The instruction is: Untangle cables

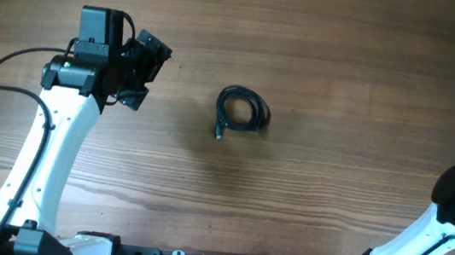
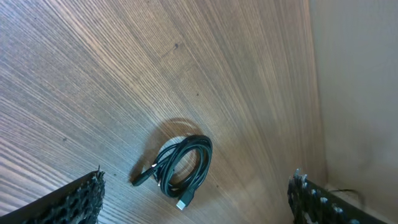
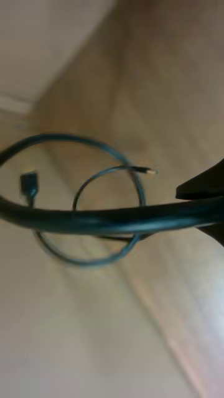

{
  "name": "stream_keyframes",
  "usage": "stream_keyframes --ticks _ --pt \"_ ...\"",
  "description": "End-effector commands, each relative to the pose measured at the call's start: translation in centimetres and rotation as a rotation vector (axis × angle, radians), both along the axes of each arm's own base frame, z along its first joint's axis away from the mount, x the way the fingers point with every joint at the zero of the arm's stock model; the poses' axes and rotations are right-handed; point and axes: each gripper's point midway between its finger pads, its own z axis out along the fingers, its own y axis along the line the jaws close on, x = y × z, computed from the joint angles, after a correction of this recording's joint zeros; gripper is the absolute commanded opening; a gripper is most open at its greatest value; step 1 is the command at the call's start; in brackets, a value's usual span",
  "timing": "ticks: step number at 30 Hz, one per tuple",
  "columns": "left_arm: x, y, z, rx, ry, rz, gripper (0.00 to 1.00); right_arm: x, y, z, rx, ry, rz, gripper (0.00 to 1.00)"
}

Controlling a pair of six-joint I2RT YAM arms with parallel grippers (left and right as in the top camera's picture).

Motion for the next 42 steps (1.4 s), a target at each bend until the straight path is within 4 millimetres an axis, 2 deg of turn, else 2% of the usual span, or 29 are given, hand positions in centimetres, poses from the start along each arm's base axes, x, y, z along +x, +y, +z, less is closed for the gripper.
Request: stream_keyframes --ticks 1,5,8,9,10,11,12,14,18,19,21,23,28,30,31,33,35,37,39,41,42 --pt "0.1 0.1 0.1 0.026 -0.011 -0.015 0.96 0.5 -0.3 -1.9 0.028 0.023 0.011 0.04" --pt "0.0 0.1 0.1 0.026 -0.011 -0.015 0.96 -0.6 -2.0 -9.0 0.059 0.2 -0.092 0.04" --pt "0.1 0.1 0.1 0.027 -0.011 -0.015 0.96 -1.3 -2.4 -13.0 0.08 0.299 -0.092 0.06" --pt "0.1 0.1 0.1 0.026 -0.011 -0.015 0.96 -1.5 -2.5 -14.3 0.089 0.326 -0.09 0.23" --pt "0.0 0.1 0.1 0.026 -0.011 -0.015 0.96 -1.8 -2.4 -14.9 0.099 0.345 -0.092 0.83" --pt "0.1 0.1 0.1 0.026 -0.011 -0.015 0.96 -2.0 -2.3 -15.5 0.11 0.363 -0.089 1.0" --pt "0.1 0.1 0.1 0.026 -0.011 -0.015 0.96 -2.1 -1.9 -15.3 0.115 0.366 -0.07 1.0" --pt "0.1 0.1 0.1 0.027 -0.011 -0.015 0.96 -2.1 -1.8 -13.5 0.111 0.335 -0.06 1.0" --pt "0.0 0.1 0.0 0.027 -0.008 -0.015 0.96 -2.4 -2.0 -5.0 0.041 0.173 -0.073 1.0" --pt "0.0 0.1 0.0 0.027 -0.008 -0.015 0.96 -2.6 -1.9 -4.5 0.038 0.168 -0.073 1.0" --pt "0.0 0.1 0.0 0.027 -0.008 -0.015 0.97 -3.2 -1.6 -5.2 0.053 0.202 -0.072 0.98" --pt "0.0 0.1 0.0 0.027 -0.007 -0.015 0.96 -3.6 -1.3 -9.0 0.09 0.281 -0.069 0.8" --pt "0.0 0.1 0.0 0.027 -0.008 -0.015 0.97 -4.2 -1.2 -17.3 0.091 0.449 0.011 0.85" --pt "0.0 0.1 0.0 0.027 -0.008 -0.015 0.97 -3.9 -1.3 -19.2 0.103 0.468 0.013 0.77" --pt "0.0 0.1 0.0 0.027 -0.008 -0.015 0.97 -3.7 -1.3 -19.6 0.106 0.463 0.017 0.68" --pt "0.0 0.1 0.0 0.027 -0.008 -0.015 0.97 -2.3 -0.5 -19.4 0.139 0.403 0.062 0.32" --pt "0.0 0.1 0.0 0.027 -0.008 -0.015 0.96 -1.1 0.5 -18.7 0.221 0.328 0.076 0.04" --pt "0.0 0.1 0.0 0.027 -0.008 -0.015 0.97 0.4 2.5 -17.6 0.413 0.221 0.031 0.04" --pt "0.0 0.1 0.0 0.027 -0.008 -0.015 0.96 2.1 4.5 -16.0 0.529 0.142 0.043 0.04" --pt "0.0 0.1 0.0 0.027 -0.008 -0.015 0.97 3.9 6.8 -13.8 0.628 0.073 0.047 0.04" --pt "0.0 0.1 0.0 0.027 -0.008 -0.015 0.96 5.9 8.9 -11.1 0.656 0.0 0.097 0.04"
